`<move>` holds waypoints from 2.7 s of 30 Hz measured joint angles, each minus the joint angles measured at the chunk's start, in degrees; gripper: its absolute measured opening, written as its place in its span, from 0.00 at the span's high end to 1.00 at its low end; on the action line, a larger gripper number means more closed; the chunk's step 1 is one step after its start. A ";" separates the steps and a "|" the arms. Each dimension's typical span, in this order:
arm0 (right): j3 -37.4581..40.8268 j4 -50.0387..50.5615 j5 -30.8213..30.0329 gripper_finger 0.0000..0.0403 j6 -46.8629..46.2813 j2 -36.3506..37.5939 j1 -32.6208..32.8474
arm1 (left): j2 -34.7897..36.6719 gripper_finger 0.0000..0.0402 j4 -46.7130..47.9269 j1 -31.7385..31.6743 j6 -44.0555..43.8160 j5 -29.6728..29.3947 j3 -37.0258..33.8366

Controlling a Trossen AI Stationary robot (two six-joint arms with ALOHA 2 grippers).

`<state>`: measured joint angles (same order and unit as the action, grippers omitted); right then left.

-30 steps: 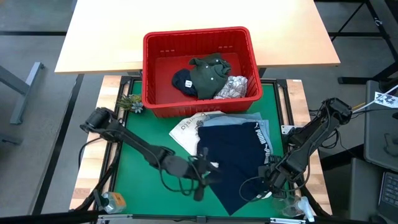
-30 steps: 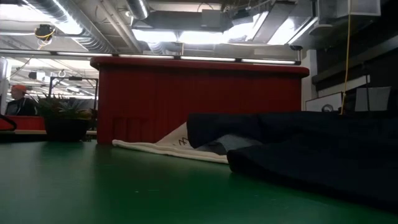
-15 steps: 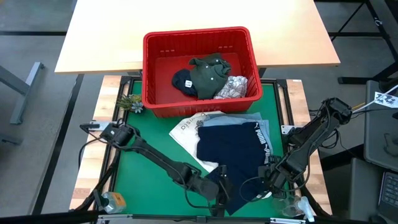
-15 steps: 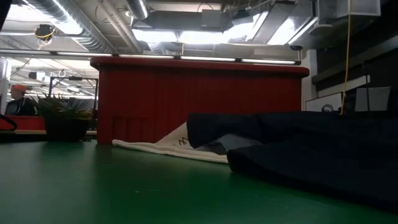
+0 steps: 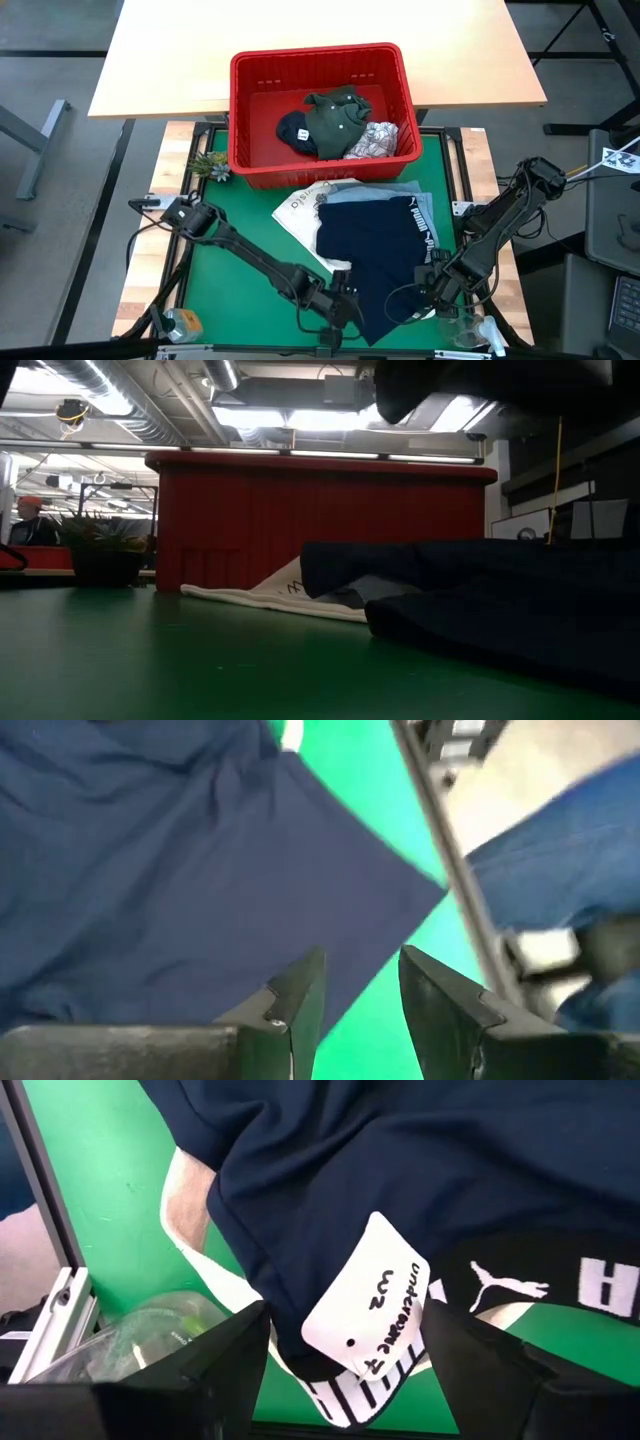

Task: Fold laundry
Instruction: Fold the dark blue boxer

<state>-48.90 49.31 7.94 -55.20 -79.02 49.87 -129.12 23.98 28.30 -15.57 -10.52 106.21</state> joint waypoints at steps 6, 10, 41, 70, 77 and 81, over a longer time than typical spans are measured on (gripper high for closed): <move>0.00 -0.29 0.02 0.35 -0.13 0.02 0.00 | -2.16 0.69 3.67 -0.32 2.62 -1.46 -0.13; 0.00 -0.36 0.02 0.35 -0.15 0.02 0.00 | -3.51 0.69 6.41 -1.10 1.24 -3.86 -0.17; 0.00 -9.29 0.66 0.35 0.00 0.02 0.00 | -4.48 0.69 35.44 -3.79 -6.85 -2.35 4.79; -0.13 -9.11 -3.93 0.35 2.93 0.04 0.04 | -8.10 0.69 9.83 5.25 -10.96 -0.04 12.28; -0.15 -9.19 -3.88 0.35 2.95 0.04 0.04 | -10.58 0.69 7.64 5.09 -11.13 0.48 12.13; -0.15 -9.19 -3.95 0.35 2.97 0.04 0.04 | -10.52 0.68 7.93 4.34 -11.37 1.04 12.13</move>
<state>-49.06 40.11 4.00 -52.23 -78.98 49.91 -139.64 31.91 32.63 -26.94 -9.48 118.34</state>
